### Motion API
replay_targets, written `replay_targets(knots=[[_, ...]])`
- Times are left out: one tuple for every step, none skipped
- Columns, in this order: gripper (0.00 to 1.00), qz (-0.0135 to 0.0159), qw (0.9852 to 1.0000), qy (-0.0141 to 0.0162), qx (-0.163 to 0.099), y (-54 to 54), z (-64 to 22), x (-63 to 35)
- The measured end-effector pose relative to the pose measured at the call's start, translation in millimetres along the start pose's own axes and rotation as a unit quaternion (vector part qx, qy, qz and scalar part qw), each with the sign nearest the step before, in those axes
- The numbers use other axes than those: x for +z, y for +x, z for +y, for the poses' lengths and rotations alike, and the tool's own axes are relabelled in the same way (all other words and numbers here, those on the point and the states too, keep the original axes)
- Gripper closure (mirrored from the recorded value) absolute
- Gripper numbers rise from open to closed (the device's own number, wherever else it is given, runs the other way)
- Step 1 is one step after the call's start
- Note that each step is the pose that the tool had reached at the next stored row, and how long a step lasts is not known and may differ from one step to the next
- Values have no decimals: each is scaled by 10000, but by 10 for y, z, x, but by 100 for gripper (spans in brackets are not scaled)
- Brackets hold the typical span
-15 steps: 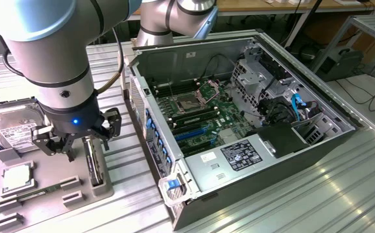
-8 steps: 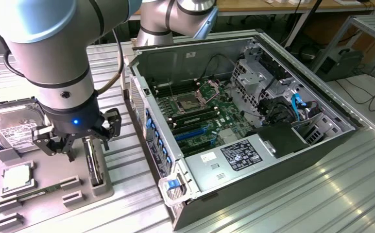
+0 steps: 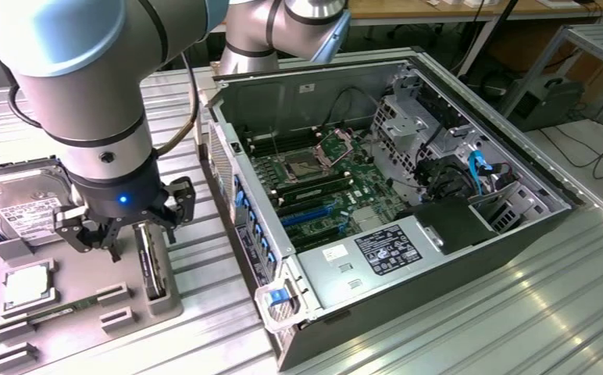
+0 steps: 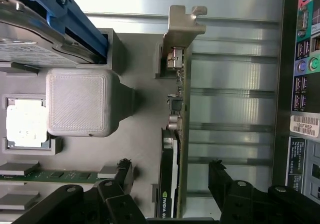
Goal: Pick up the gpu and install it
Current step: 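Pick up the gpu and move the gpu toward the slot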
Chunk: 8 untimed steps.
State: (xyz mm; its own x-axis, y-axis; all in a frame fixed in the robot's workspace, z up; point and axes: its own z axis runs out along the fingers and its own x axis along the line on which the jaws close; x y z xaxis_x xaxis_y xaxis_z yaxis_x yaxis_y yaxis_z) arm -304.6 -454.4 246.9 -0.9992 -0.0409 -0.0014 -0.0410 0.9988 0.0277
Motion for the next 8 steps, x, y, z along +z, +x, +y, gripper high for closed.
replay_targets(knots=[[28,1,10000,0,1,0,7,5],[28,0,10000,0,5,-1,16,12],[28,-1,10000,-1,17,-2,23,17],[28,-1,10000,-1,30,-2,28,22],[28,-2,10000,-1,38,-2,29,26],[28,-1,10000,0,39,-2,29,30],[28,-1,10000,0,39,-2,29,35],[28,-2,10000,-1,40,-2,29,44]])
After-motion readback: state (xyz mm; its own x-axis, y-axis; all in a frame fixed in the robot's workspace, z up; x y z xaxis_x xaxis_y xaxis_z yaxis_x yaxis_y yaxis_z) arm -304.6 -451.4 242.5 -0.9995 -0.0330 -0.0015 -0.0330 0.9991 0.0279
